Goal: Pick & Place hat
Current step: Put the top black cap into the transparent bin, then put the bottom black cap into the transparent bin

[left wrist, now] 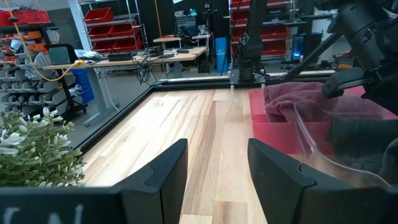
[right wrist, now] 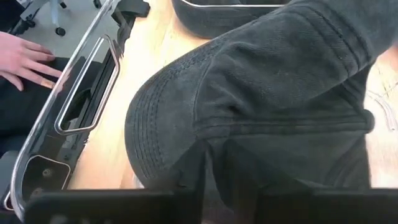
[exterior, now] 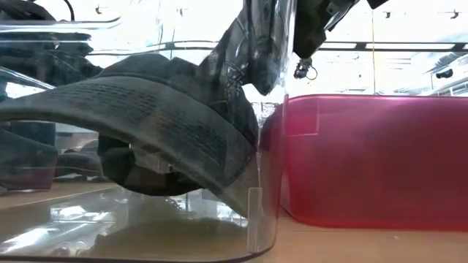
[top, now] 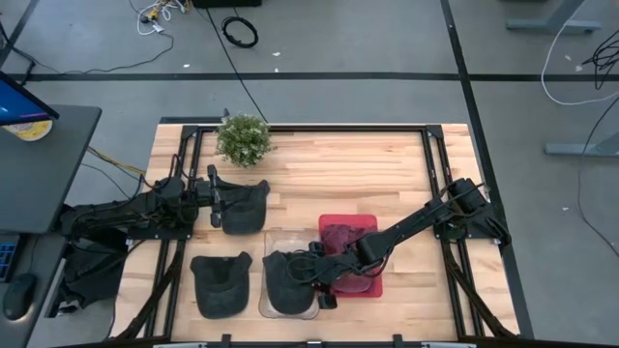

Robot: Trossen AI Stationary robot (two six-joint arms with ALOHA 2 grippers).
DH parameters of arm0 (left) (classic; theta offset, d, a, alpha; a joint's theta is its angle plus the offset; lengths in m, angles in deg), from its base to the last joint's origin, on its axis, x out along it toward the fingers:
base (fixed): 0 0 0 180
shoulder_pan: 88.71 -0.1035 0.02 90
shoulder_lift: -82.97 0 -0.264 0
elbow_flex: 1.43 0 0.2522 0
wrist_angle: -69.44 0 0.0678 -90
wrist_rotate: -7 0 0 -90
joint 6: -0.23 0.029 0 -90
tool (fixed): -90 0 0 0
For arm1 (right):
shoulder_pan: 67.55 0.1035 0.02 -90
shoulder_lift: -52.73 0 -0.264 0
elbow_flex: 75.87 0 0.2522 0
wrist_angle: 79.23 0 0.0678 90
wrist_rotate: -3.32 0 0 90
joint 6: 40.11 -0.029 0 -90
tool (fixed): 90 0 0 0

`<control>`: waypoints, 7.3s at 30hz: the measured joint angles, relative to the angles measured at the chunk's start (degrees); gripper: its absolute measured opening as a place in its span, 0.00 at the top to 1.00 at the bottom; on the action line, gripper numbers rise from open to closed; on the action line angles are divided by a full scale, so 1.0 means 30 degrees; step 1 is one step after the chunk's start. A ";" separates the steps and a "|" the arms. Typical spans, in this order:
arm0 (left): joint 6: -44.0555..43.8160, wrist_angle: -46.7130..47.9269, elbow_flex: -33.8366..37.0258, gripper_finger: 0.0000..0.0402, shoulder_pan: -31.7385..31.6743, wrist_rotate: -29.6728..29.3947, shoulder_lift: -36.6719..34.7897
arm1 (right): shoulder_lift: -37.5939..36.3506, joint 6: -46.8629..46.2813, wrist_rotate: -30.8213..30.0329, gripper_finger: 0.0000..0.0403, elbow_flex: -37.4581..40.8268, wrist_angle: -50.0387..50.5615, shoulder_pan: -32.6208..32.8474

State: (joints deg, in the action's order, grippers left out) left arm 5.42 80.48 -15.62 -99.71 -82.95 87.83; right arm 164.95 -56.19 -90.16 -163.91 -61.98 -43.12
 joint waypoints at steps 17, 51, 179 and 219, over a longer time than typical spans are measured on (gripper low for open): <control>0.0000 -0.0011 0.0000 0.57 -0.0006 0.0000 0.0000 | -0.0883 0.1587 -0.1470 0.51 0.0015 -0.3588 -0.0007; -0.0007 -0.0007 0.0000 0.57 0.0000 0.0000 0.0000 | 0.2579 -0.2987 0.0886 0.51 0.0022 -0.6289 -0.2266; -0.7038 -0.6173 0.0000 0.57 0.1866 0.4649 0.0002 | -3.7354 0.6085 0.0943 0.51 2.4443 -0.4717 -1.1672; 0.0563 -0.6998 -0.7849 0.57 1.6478 0.4527 1.0339 | -3.7171 0.7890 -0.0557 0.51 2.4443 -0.1704 -1.1657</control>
State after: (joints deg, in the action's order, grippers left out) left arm 7.11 59.49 -39.17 -50.28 -69.37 118.85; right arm 53.44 -32.52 -91.83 -90.58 -67.10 -78.10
